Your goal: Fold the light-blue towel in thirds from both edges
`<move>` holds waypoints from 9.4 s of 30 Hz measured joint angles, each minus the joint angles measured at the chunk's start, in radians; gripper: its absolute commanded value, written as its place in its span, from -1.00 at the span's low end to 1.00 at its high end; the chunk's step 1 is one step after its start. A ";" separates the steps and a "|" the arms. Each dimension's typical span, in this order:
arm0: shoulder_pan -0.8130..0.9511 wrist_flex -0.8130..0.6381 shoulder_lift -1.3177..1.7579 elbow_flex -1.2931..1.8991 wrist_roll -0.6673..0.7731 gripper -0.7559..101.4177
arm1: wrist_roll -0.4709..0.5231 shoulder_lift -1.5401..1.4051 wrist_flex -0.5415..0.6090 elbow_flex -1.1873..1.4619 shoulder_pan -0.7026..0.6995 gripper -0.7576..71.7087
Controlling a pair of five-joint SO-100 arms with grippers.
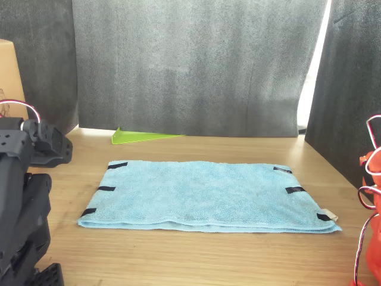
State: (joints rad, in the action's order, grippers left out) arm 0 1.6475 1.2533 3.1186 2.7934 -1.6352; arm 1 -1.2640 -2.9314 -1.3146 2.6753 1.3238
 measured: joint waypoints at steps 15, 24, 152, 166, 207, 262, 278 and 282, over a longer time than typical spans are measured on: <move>-0.054 -0.092 -0.699 -0.399 -0.015 -0.99 | 0.014 0.910 -0.107 -0.744 0.135 -0.98; -0.196 -0.095 -1.025 -0.554 -0.002 -0.99 | -0.038 1.367 -0.149 -0.861 0.311 -0.97; -0.279 0.167 -1.680 -0.850 -0.072 -0.56 | -0.003 1.641 -0.091 -0.920 0.321 -0.35; -0.322 0.179 -1.706 -0.884 -0.083 -0.87 | -0.003 1.641 -0.092 -0.920 0.331 -0.39; -0.362 0.224 -1.585 -0.854 -0.123 -0.99 | -0.011 1.500 -0.198 -0.962 0.417 -0.98; -0.465 0.285 -1.603 -0.982 -0.132 -0.99 | -0.104 2.077 -0.614 -1.971 0.931 -0.98; -0.495 0.301 -1.640 -1.037 -0.110 -0.99 | -0.104 2.181 -0.614 -2.102 1.057 -0.66; -0.515 0.308 -1.660 -1.055 -0.110 -0.99 | -0.104 2.184 -0.615 -2.125 1.063 -0.26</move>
State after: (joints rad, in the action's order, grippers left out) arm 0 1.1321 1.5616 1.4588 1.7380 -1.7457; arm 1 -1.3683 -0.7470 -1.9297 0.5507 2.3869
